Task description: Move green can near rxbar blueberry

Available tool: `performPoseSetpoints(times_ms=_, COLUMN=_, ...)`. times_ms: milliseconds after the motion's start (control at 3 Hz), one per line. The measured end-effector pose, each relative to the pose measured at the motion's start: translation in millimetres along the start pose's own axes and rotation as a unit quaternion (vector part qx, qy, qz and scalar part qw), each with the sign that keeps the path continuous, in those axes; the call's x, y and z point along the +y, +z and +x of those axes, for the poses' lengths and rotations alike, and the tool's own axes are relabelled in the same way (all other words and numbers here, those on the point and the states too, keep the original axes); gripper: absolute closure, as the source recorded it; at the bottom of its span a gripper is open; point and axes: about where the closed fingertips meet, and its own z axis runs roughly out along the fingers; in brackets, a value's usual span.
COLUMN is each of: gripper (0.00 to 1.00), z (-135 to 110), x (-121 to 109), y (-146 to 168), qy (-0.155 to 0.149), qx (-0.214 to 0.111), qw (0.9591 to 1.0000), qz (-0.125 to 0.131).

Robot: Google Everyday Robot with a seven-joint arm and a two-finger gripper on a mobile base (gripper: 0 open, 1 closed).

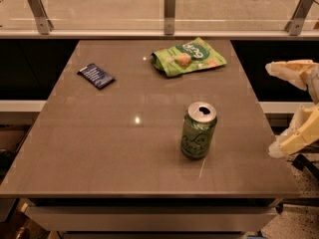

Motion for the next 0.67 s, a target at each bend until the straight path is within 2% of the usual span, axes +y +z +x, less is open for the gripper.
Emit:
performPoseSetpoints(times_ms=333, gripper=0.0, z=0.7, x=3.7, y=13.5, qy=0.004, qx=-0.062, qw=0.9981, qz=0.0)
performPoseSetpoints(times_ms=667, gripper=0.0, z=-0.7, x=-0.5, y=20.6, qy=0.006, qx=-0.113, qw=0.9936, qz=0.008)
